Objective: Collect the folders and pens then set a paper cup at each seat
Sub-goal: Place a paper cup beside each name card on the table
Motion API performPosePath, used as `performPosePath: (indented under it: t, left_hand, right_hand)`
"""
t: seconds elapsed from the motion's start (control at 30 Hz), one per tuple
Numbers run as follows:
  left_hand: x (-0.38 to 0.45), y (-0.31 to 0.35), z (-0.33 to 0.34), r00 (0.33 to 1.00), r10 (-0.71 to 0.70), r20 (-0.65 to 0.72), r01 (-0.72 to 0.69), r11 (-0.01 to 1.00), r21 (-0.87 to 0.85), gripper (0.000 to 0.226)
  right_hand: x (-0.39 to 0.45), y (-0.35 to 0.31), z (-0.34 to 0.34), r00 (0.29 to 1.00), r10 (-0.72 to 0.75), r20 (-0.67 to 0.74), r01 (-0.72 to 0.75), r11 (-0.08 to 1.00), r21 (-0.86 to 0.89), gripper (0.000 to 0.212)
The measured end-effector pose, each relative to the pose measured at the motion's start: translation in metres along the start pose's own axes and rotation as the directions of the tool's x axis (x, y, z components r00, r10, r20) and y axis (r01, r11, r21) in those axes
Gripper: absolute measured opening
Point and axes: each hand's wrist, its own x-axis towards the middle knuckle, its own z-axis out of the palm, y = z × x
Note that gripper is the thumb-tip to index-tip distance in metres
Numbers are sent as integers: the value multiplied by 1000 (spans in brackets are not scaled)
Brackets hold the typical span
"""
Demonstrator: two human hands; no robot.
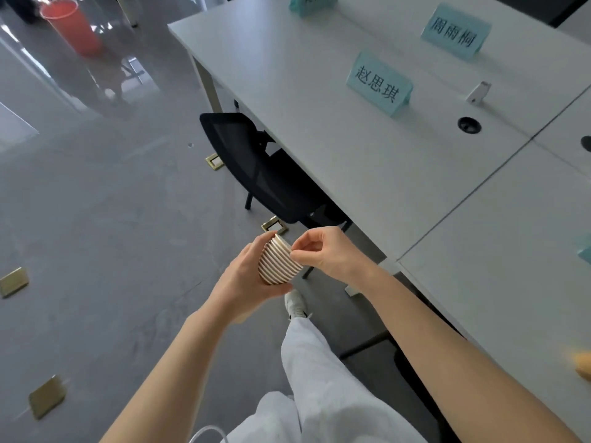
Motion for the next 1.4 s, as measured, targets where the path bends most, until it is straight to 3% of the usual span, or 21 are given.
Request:
performPosePath:
  t: [0.17, 0.43, 0.63, 0.97, 1.07, 1.17, 1.27, 1.33, 1.4]
  left_hand:
    - [79, 5, -33, 1000, 20, -4, -20, 999, 29, 98]
    - [178, 19, -82, 998, 51, -27, -50, 998, 33, 95]
    - [221, 19, -109, 998, 66, -2, -66, 996, 56, 91]
    - [261, 12, -128, 997, 50, 50, -54, 995, 82, 90]
    - [267, 7, -129, 998, 32, 50, -36, 996, 78, 89]
    - [274, 12, -127, 997, 58, 55, -61, 996, 57, 89]
    - [281, 19, -124, 997, 67, 32, -68, 997, 37, 88]
    - [285, 22, -122, 998, 66, 18, -67, 997, 35, 88]
    - [288, 23, -121, 997, 68, 22, -69, 997, 45, 90]
  right_hand:
    - [77, -26, -26, 999, -33, 36, 35, 998, -53, 20]
    - [168, -77, -80, 996, -71, 50, 75, 993, -87, 17]
    - [207, -91, -80, 996, -80, -37, 76, 992, -96, 14]
    - [240, -95, -88, 945, -148, -291, 64, 957, -281, 13]
    - [251, -96, -107, 950, -128, -284, 41, 955, -293, 13]
    - [263, -87, -114, 971, -9, -237, -36, 982, -185, 17]
    - [269, -79, -113, 964, 210, -165, -180, 967, 180, 40]
    - [270, -73, -115, 935, 353, -1, -310, 822, 478, 61]
    - [271, -65, -120, 919, 363, 155, -377, 689, 619, 65]
